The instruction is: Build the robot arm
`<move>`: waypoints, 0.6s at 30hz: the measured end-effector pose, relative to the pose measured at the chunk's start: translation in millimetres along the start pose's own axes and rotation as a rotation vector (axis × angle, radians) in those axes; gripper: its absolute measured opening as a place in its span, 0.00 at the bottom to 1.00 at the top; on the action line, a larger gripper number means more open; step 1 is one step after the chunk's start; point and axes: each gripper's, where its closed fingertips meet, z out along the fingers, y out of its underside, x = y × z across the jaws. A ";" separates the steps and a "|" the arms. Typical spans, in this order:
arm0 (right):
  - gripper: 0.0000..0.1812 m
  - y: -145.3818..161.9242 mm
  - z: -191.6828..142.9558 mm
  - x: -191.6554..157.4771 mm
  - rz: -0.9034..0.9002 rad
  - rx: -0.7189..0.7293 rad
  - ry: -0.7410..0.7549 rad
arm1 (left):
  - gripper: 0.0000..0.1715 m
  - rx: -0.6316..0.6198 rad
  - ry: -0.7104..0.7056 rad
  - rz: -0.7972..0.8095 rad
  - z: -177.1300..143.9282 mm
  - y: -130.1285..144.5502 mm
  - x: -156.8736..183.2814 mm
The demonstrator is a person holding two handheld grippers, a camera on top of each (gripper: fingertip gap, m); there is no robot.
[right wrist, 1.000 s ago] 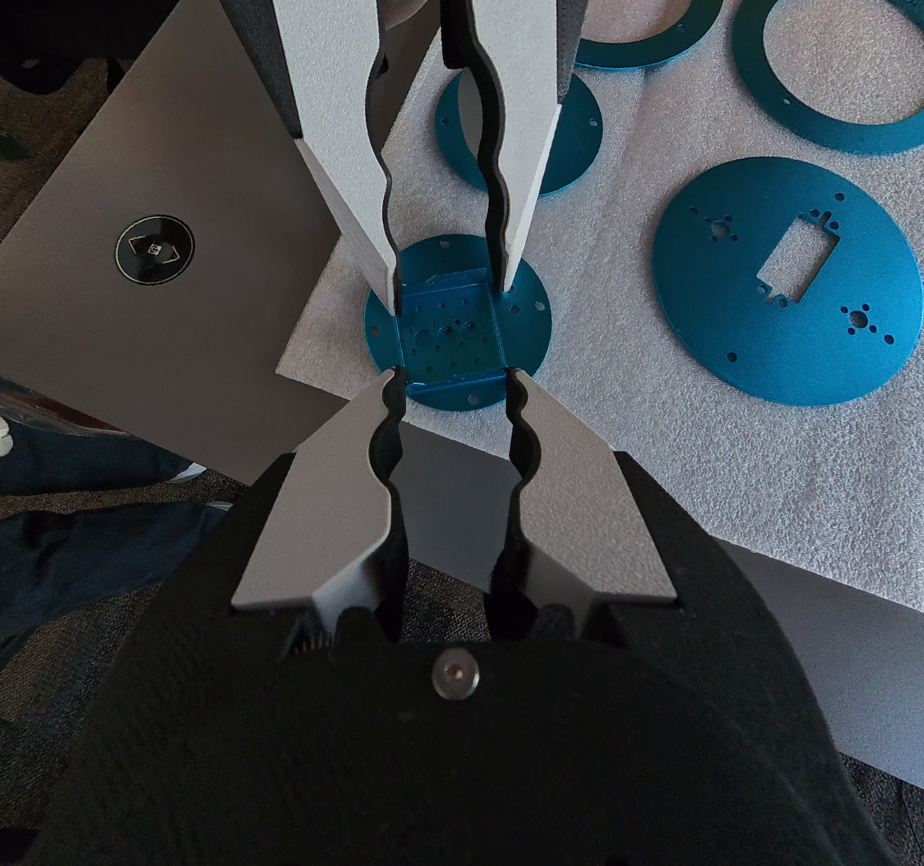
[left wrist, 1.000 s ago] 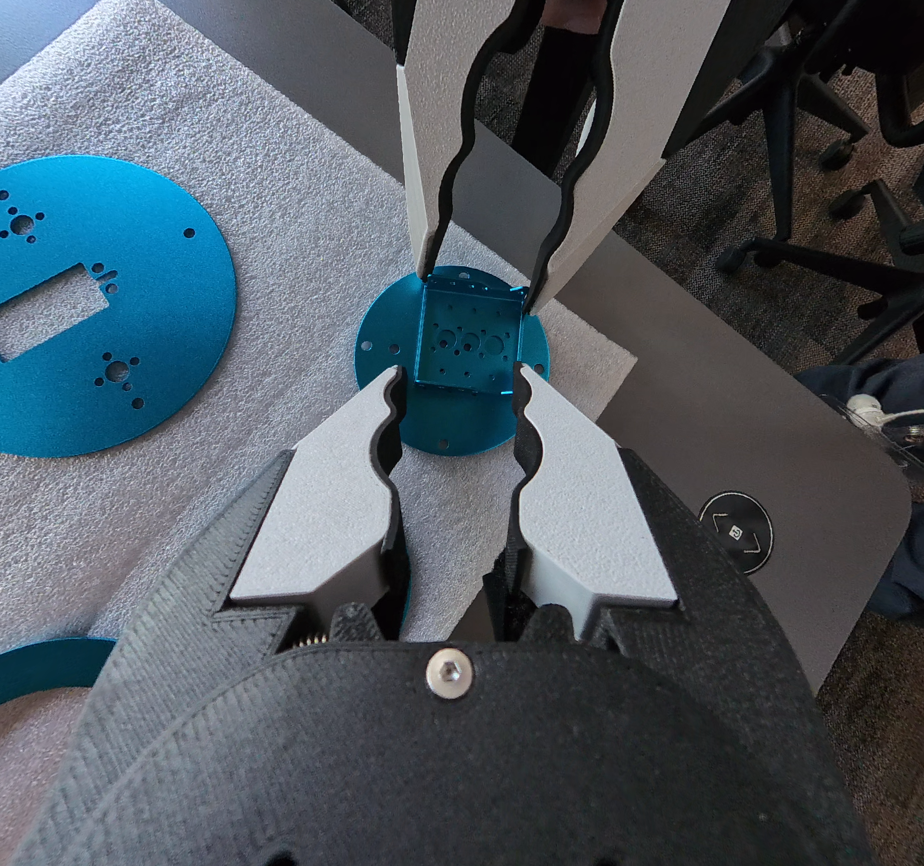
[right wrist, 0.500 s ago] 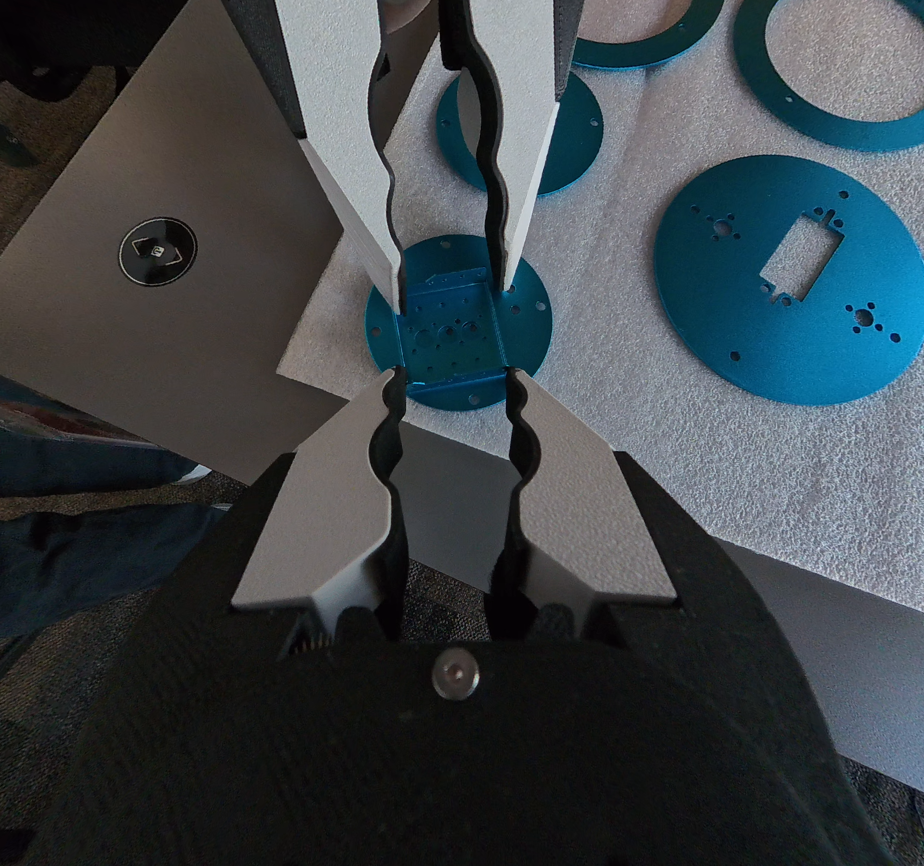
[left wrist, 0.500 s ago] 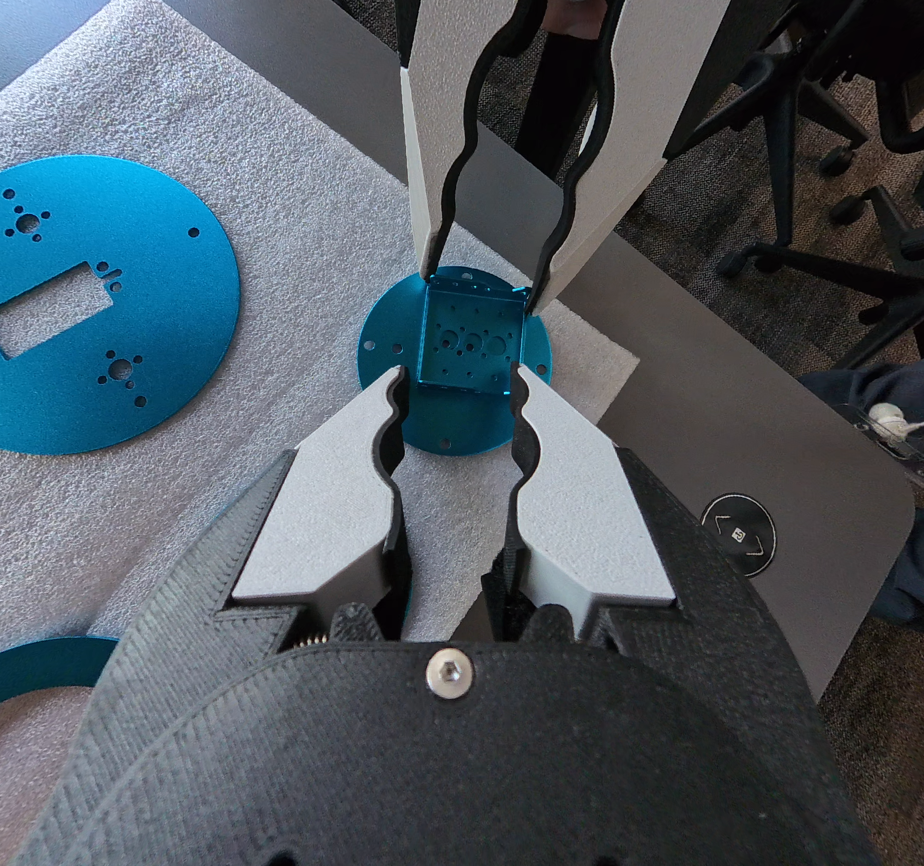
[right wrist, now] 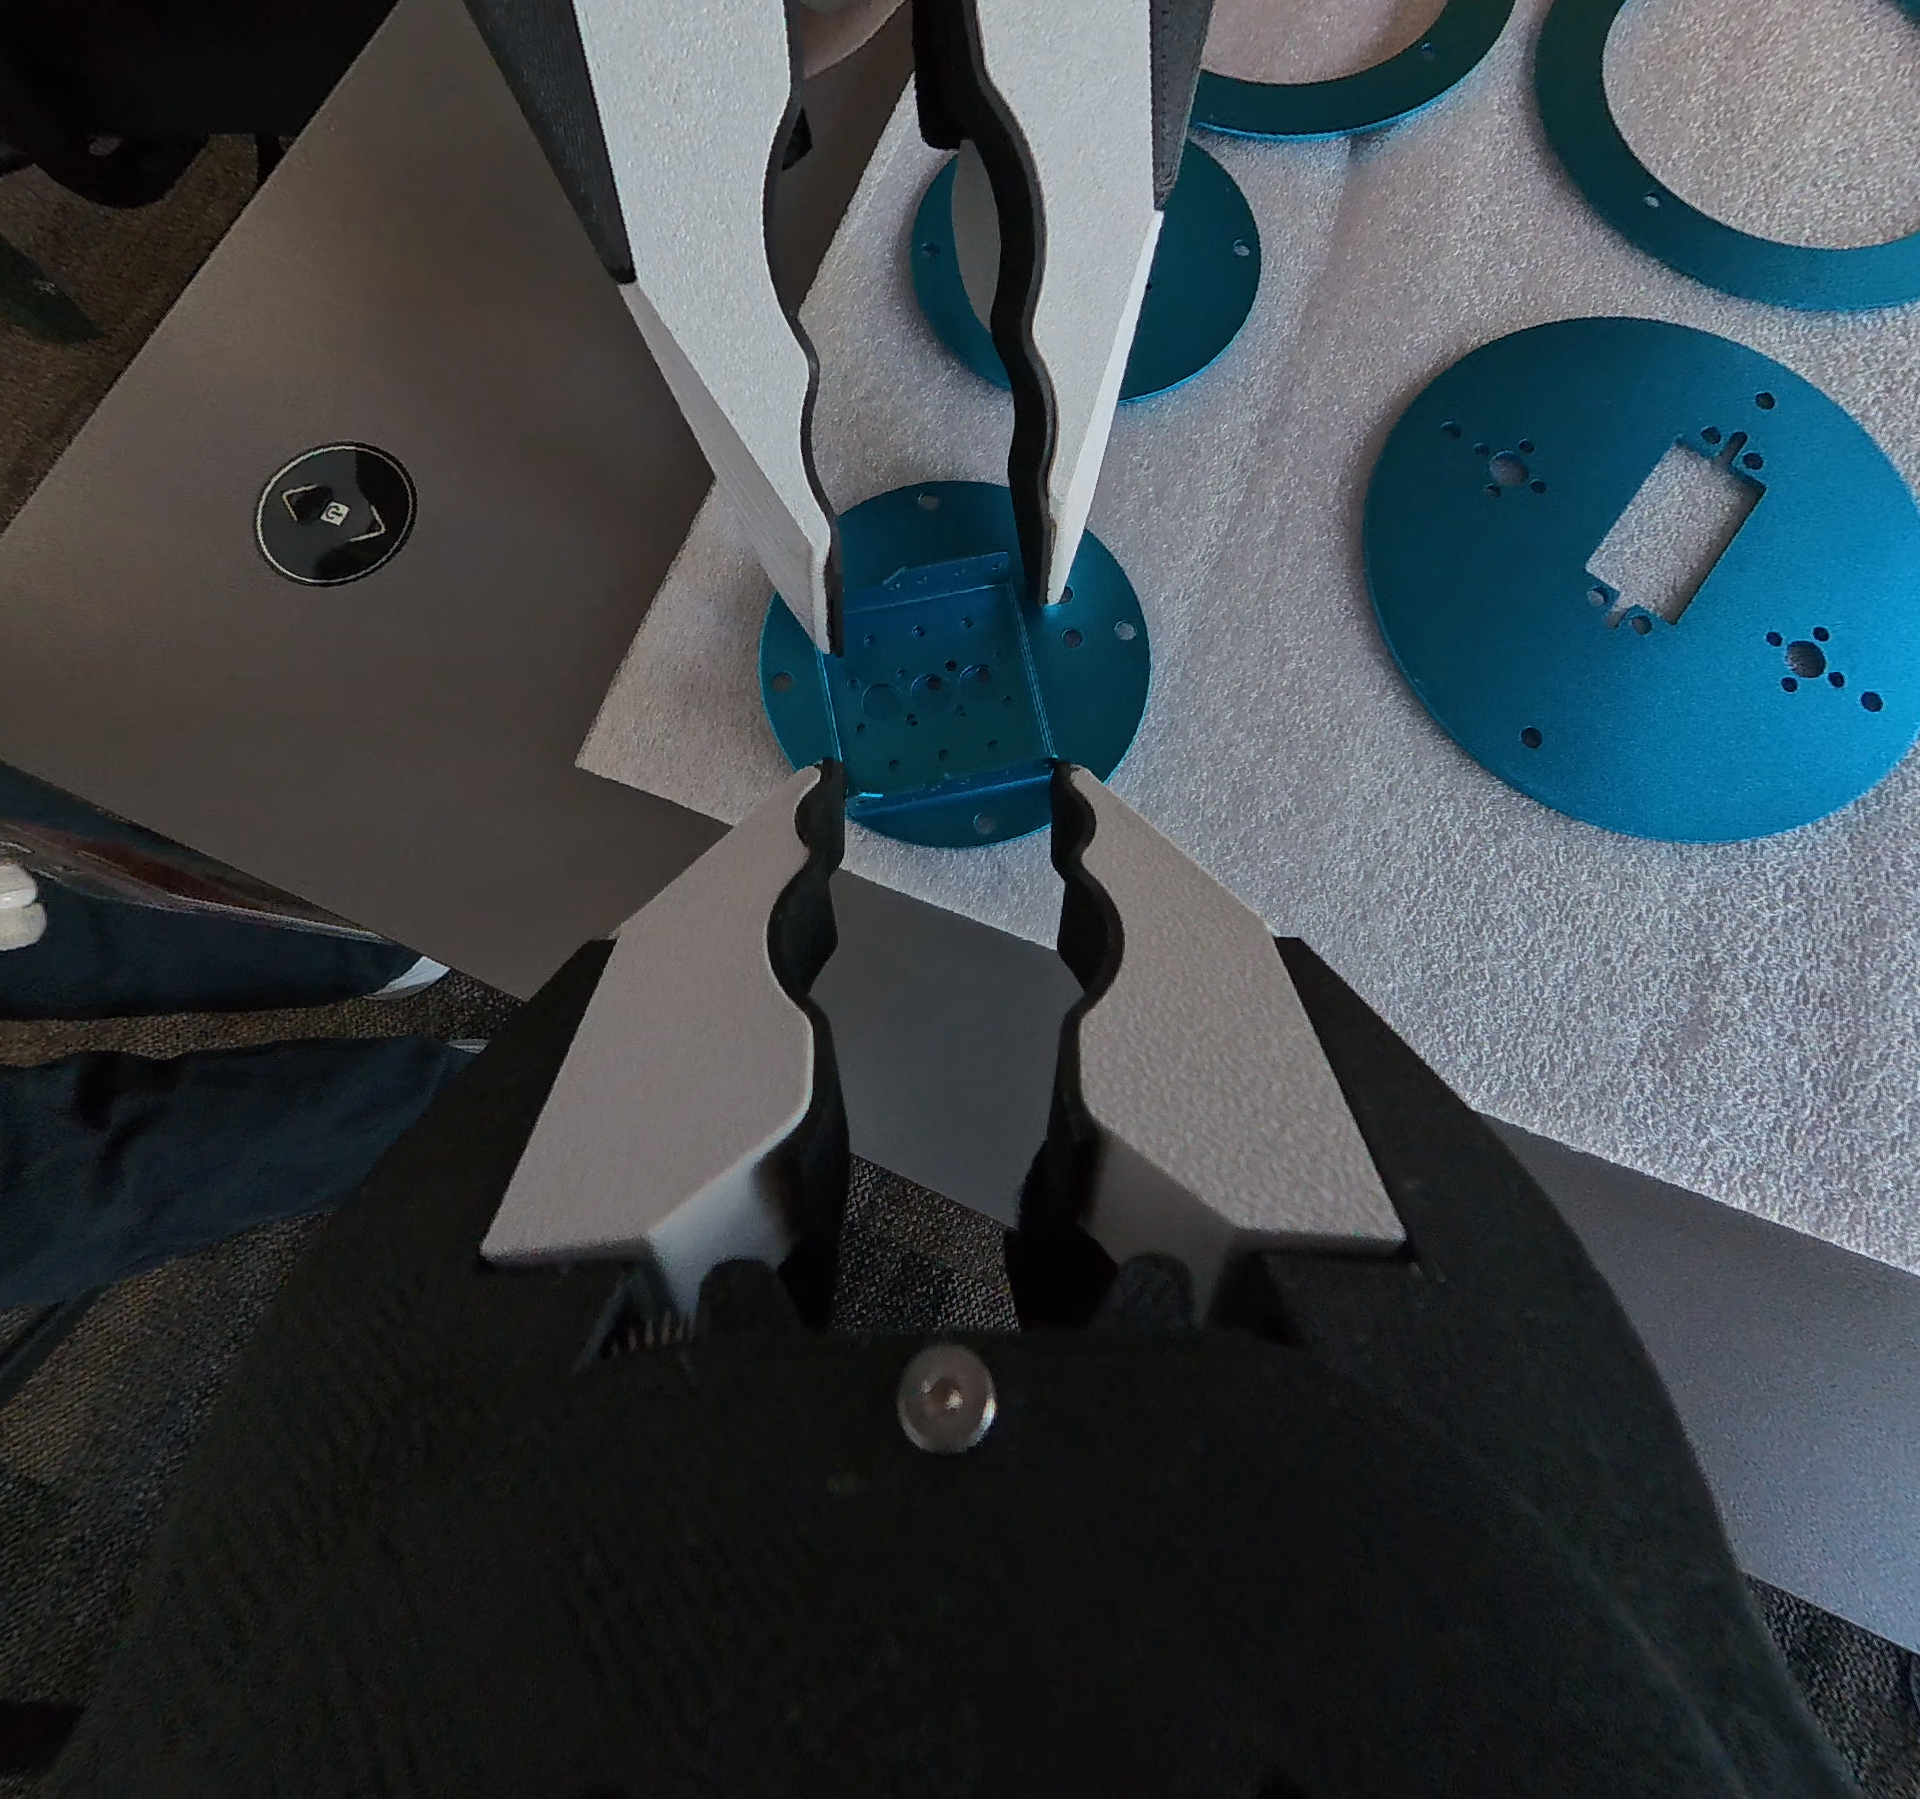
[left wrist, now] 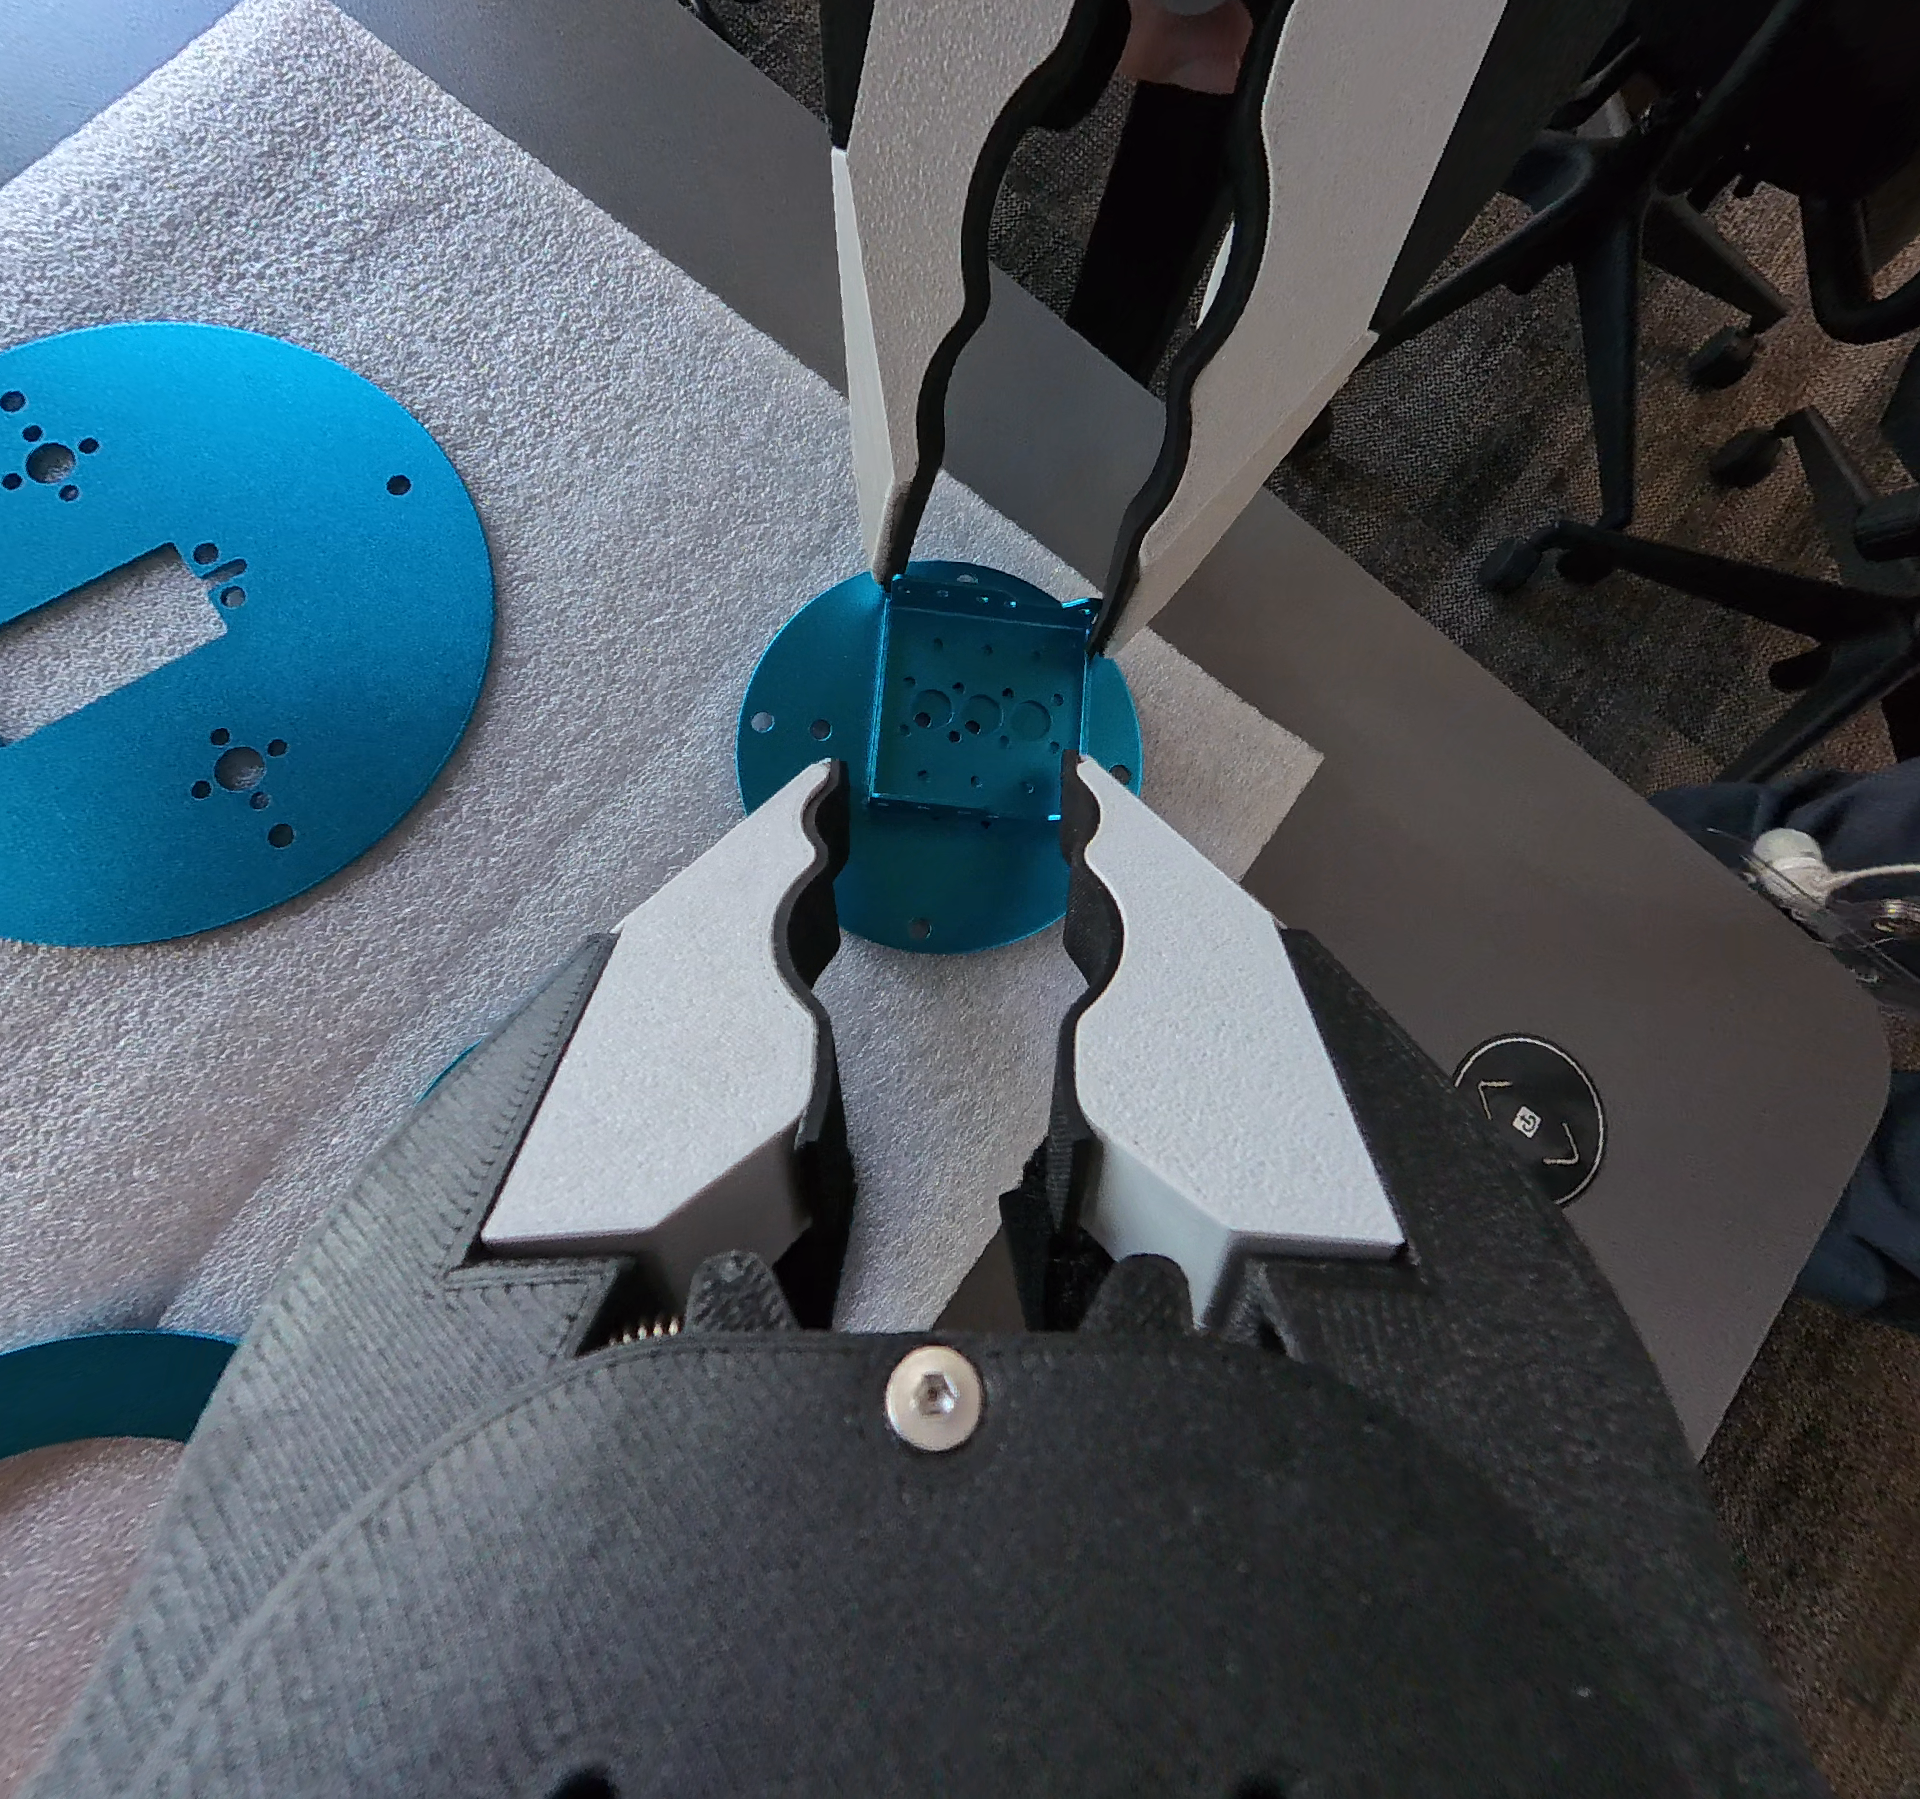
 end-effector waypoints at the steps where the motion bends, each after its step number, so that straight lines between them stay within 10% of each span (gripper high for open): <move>1: 0.21 -0.1 0.0 -0.8 0.000 0.000 -0.002 | 0.23 0.000 0.002 -0.002 0.0 0.1 0.6; 18: 0.16 -5.1 3.4 -17.3 -0.005 0.030 0.037 | 0.25 0.051 -0.016 -0.069 -7.3 8.7 17.1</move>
